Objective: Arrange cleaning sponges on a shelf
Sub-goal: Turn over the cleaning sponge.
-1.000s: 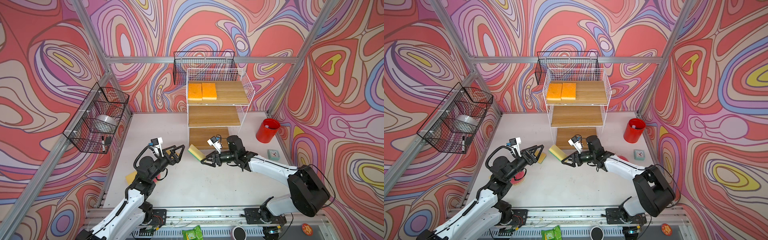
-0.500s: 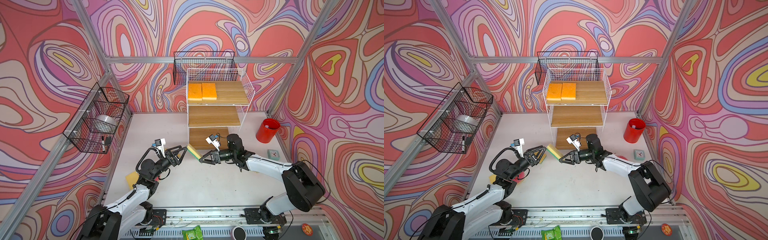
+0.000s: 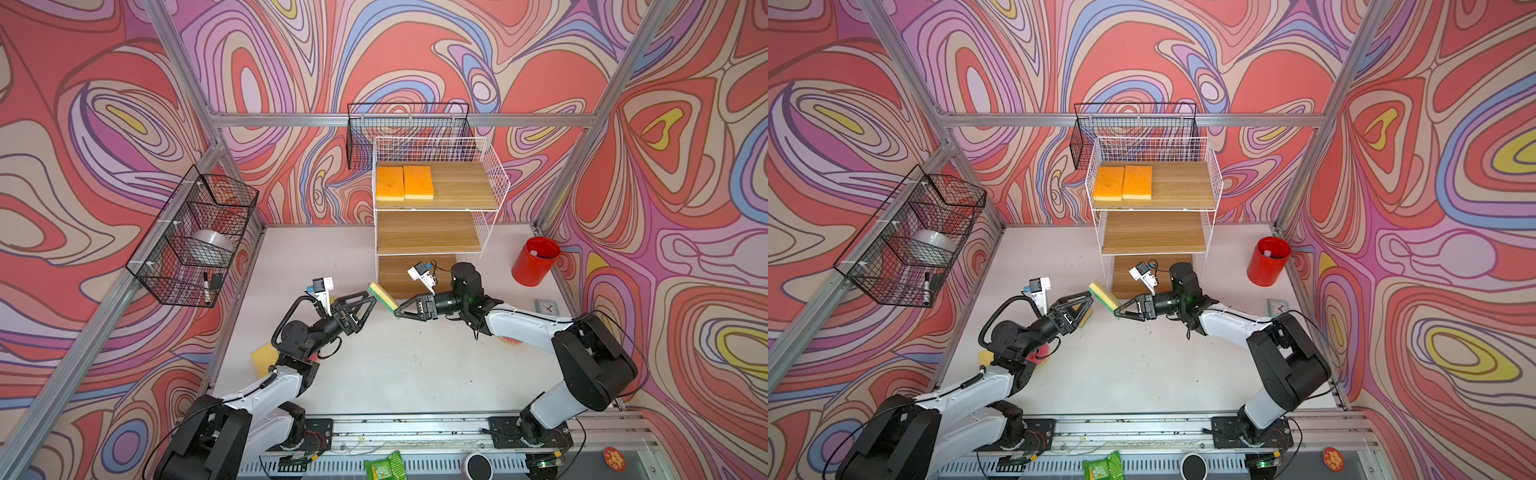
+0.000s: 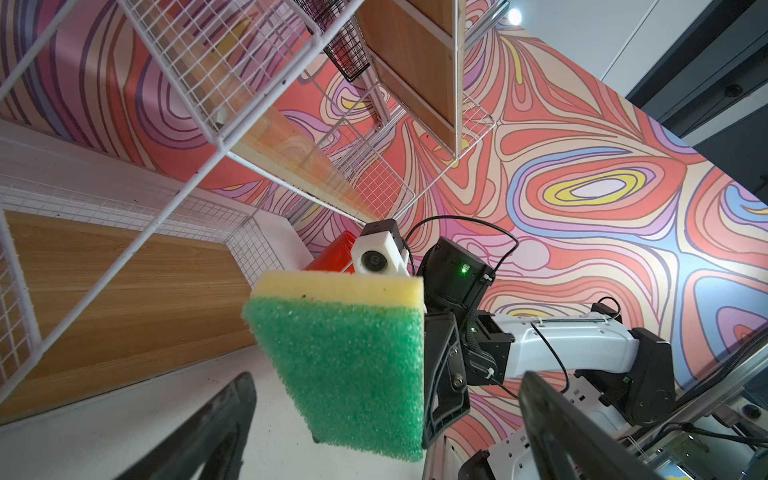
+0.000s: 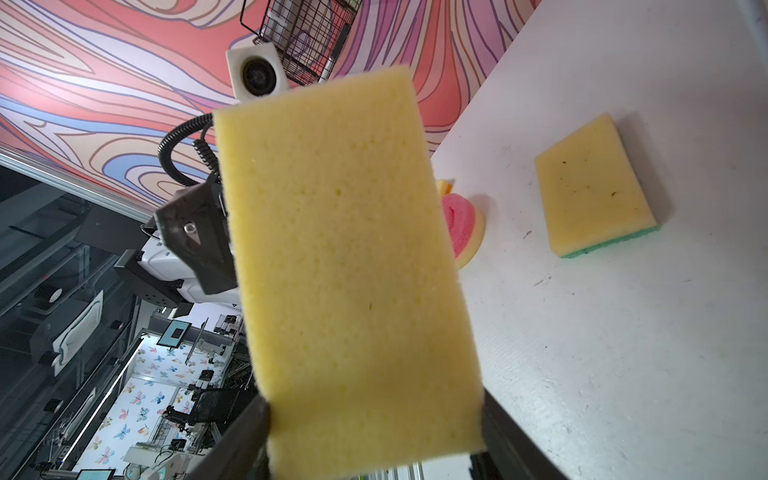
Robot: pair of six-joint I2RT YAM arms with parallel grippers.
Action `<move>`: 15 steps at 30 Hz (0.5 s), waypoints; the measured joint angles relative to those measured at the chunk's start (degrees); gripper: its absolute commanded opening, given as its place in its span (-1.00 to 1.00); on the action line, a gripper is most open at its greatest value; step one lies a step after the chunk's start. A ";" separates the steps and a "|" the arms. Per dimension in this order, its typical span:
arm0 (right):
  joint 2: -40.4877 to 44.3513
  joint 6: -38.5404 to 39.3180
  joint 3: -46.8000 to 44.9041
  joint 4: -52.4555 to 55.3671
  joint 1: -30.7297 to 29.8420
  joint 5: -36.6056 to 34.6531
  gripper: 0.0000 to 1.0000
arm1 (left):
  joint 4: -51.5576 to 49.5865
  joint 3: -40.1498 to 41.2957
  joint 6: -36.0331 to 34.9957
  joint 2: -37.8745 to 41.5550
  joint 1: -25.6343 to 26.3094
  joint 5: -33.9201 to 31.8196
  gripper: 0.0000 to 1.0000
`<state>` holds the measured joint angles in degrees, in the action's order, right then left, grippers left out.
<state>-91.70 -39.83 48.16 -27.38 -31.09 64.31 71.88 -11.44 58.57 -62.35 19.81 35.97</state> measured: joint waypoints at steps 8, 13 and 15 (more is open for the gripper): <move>-1.07 -2.21 1.55 -3.34 0.00 0.70 0.35 | 1.03 -0.22 0.04 -3.08 0.00 0.04 0.98; -3.06 -4.98 1.57 -7.26 0.00 1.18 0.33 | 1.33 -2.58 0.31 -4.63 0.02 0.07 0.95; -3.74 -6.05 1.57 -8.66 0.00 1.31 0.32 | 1.46 -3.48 0.42 -5.27 0.02 0.04 0.93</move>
<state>-95.44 -45.89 49.74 -36.03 -31.09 65.63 73.34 -14.92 58.98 -67.61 19.84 36.01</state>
